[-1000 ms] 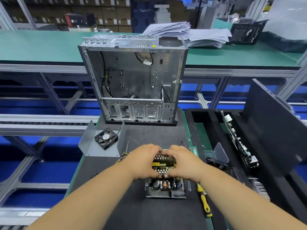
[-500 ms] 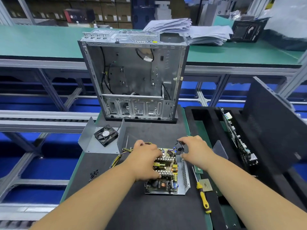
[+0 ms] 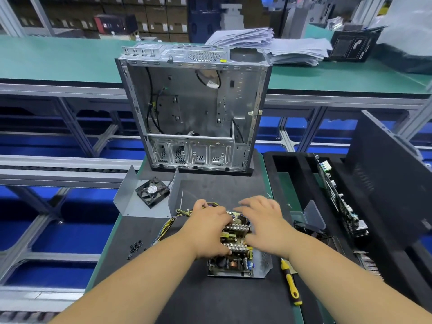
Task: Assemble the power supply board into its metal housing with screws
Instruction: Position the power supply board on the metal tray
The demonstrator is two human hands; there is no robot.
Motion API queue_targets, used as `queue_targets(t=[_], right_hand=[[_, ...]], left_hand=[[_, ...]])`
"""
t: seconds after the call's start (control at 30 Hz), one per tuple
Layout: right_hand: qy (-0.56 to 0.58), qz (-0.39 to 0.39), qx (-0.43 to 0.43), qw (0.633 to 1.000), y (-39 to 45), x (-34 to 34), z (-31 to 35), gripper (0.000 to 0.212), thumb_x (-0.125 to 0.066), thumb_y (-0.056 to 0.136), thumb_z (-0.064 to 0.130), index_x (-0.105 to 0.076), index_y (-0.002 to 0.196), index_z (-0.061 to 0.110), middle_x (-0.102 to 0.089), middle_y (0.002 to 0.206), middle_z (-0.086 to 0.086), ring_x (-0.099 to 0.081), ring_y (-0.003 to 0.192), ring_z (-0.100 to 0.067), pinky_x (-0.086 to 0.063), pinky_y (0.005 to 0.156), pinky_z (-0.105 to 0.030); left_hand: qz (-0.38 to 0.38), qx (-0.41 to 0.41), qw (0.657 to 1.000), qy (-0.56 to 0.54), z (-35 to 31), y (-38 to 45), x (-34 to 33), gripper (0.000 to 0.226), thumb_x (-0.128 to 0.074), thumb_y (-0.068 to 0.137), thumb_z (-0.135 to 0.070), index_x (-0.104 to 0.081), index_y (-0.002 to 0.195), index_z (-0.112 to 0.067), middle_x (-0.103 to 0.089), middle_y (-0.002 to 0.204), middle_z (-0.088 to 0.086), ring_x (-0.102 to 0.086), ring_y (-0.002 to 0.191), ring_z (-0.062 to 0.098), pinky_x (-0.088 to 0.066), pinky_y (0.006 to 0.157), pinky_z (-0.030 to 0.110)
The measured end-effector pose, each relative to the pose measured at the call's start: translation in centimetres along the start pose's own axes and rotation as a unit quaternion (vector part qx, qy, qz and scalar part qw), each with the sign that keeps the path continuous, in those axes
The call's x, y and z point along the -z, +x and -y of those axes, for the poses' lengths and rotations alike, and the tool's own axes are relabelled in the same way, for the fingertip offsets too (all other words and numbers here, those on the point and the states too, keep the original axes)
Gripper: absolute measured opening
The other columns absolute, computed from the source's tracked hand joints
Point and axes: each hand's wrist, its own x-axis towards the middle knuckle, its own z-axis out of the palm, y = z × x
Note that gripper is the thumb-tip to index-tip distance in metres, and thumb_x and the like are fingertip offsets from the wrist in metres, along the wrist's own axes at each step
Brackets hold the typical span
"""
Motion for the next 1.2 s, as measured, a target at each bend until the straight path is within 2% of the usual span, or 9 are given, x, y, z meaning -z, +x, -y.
queue_targets(t=[0.13,0.27,0.47,0.57,0.63,0.7,0.8,0.97,1.2], right_hand=[[-0.003,0.053,0.024,0.998,-0.8,-1.4,1.4,0.096,-0.063,0.061,0.06,-0.031,0.146,0.029,-0.048,0.126,0.009,-0.033,0.127,-0.015,-0.004,0.117,-0.037],[-0.015,-0.025,-0.004,1.0,-0.7,-2.9,1.5,0.075,-0.069,0.064,0.055,-0.05,0.13,0.027,-0.055,0.12,0.011,-0.042,0.124,-0.015,-0.011,0.112,-0.029],[0.059,-0.054,-0.024,0.997,-0.8,-3.1,0.9,0.067,-0.076,0.058,0.052,-0.064,0.118,0.024,-0.061,0.111,0.007,-0.048,0.112,-0.016,-0.02,0.098,-0.021],[0.062,-0.045,-0.025,0.997,-0.8,-3.0,0.8,0.071,-0.076,0.06,0.053,-0.062,0.123,0.024,-0.059,0.116,0.007,-0.046,0.116,-0.016,-0.017,0.099,-0.019],[0.06,-0.042,-0.026,0.997,-0.8,-2.9,0.8,0.07,-0.075,0.06,0.052,-0.061,0.124,0.024,-0.058,0.117,0.008,-0.046,0.117,-0.016,-0.016,0.098,-0.018],[0.058,-0.042,-0.028,0.997,-0.9,-2.8,0.8,0.071,-0.074,0.061,0.052,-0.06,0.125,0.026,-0.058,0.119,0.009,-0.045,0.119,-0.016,-0.015,0.099,-0.018],[0.052,-0.036,-0.03,0.998,-0.8,-2.8,0.8,0.072,-0.073,0.062,0.054,-0.059,0.126,0.026,-0.058,0.121,0.009,-0.044,0.12,-0.015,-0.014,0.1,-0.018],[0.037,-0.027,-0.036,0.998,-1.0,-2.8,0.6,0.077,-0.072,0.062,0.062,-0.057,0.129,0.027,-0.058,0.121,0.009,-0.045,0.12,-0.015,-0.016,0.106,-0.024],[0.018,-0.01,-0.053,0.998,-0.8,-2.1,-0.5,0.077,-0.074,0.065,0.062,-0.055,0.131,0.026,-0.058,0.125,0.01,-0.046,0.122,-0.013,-0.016,0.109,-0.027]], left_hand=[[-0.01,0.0,1.0,-0.022,0.0,-0.2,0.0,0.062,-0.066,0.061,-0.056,-0.056,0.119,-0.038,-0.05,0.091,-0.013,-0.052,0.091,0.011,-0.022,0.097,0.038],[-0.013,-0.003,1.0,-0.024,0.0,-0.4,-0.2,0.062,-0.069,0.064,-0.059,-0.055,0.12,-0.036,-0.053,0.103,-0.013,-0.051,0.101,0.009,-0.02,0.101,0.036],[-0.146,0.075,0.951,-0.261,3.0,-2.1,0.3,0.042,-0.063,0.084,-0.039,-0.047,0.121,-0.028,-0.047,0.118,-0.012,-0.043,0.113,0.008,-0.031,0.104,0.031],[-0.075,0.179,0.935,-0.298,5.9,-2.8,0.1,0.053,-0.055,0.085,-0.01,-0.044,0.136,-0.021,-0.048,0.134,-0.004,-0.044,0.128,0.016,-0.033,0.112,0.036],[0.011,0.193,0.956,-0.221,7.1,-3.0,-0.4,0.061,-0.059,0.081,-0.012,-0.043,0.14,-0.019,-0.047,0.138,-0.001,-0.044,0.13,0.018,-0.034,0.111,0.033],[0.058,0.183,0.973,-0.124,7.5,-2.8,-0.8,0.048,-0.062,0.084,-0.019,-0.05,0.13,-0.018,-0.051,0.13,0.0,-0.049,0.122,0.022,-0.041,0.102,0.033],[0.016,0.199,0.977,-0.071,7.3,-2.3,-0.4,0.005,-0.047,0.093,-0.018,-0.049,0.098,-0.021,-0.057,0.105,0.004,-0.056,0.099,0.03,-0.047,0.08,0.04],[-0.086,0.207,0.958,-0.178,6.8,-0.8,1.3,0.012,-0.051,0.092,-0.018,-0.047,0.089,-0.029,-0.058,0.088,-0.003,-0.055,0.079,0.023,-0.047,0.069,0.037],[-0.064,0.283,0.902,-0.319,5.9,2.8,1.6,0.019,-0.054,0.086,-0.009,-0.058,0.083,-0.026,-0.063,0.087,0.0,-0.057,0.083,0.024,-0.046,0.074,0.033]])
